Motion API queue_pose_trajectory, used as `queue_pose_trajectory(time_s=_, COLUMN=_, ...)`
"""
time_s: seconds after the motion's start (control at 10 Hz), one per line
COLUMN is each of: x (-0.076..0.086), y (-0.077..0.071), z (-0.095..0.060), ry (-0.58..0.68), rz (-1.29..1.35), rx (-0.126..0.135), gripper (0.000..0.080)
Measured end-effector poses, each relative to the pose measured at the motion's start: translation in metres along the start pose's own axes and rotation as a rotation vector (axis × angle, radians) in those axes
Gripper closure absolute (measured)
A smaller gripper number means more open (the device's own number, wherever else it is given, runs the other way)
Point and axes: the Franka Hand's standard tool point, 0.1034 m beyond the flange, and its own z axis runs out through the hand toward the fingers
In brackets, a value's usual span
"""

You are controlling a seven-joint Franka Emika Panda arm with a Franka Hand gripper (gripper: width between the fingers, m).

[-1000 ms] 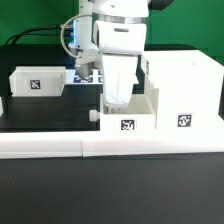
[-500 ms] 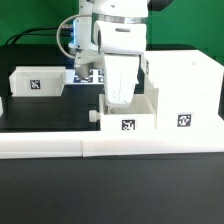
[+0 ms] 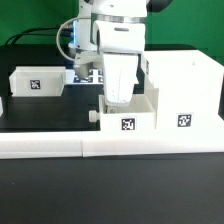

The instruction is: Assemble drawer

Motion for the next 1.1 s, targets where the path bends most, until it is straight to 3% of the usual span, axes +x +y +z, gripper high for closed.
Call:
queue_pose_trajectory(time_s=0.4, x=-0.0009, y=-0.001, z=0.0001, ry=-0.004, rz=0.002, rx=0.012, gripper=0.0757)
queue_pose_trajectory(time_s=0.5, x=0.0, y=-0.0028, z=-0.0008, ry=-0.014, rz=-0.021, rx=0.044, gripper=0.0757)
queue_pose_trajectory(time_s=0.6, x=0.0005, y=-0.0026, z=-0.0011, ry=-0.018, rz=-0.033, rx=0.051, gripper=0.0757)
queue_pose_trajectory(time_s=1.1, x=0.0001, y=-0.0031, z=-0.0005, ry=-0.019, rz=-0.023, rx=0.052, gripper=0.0757)
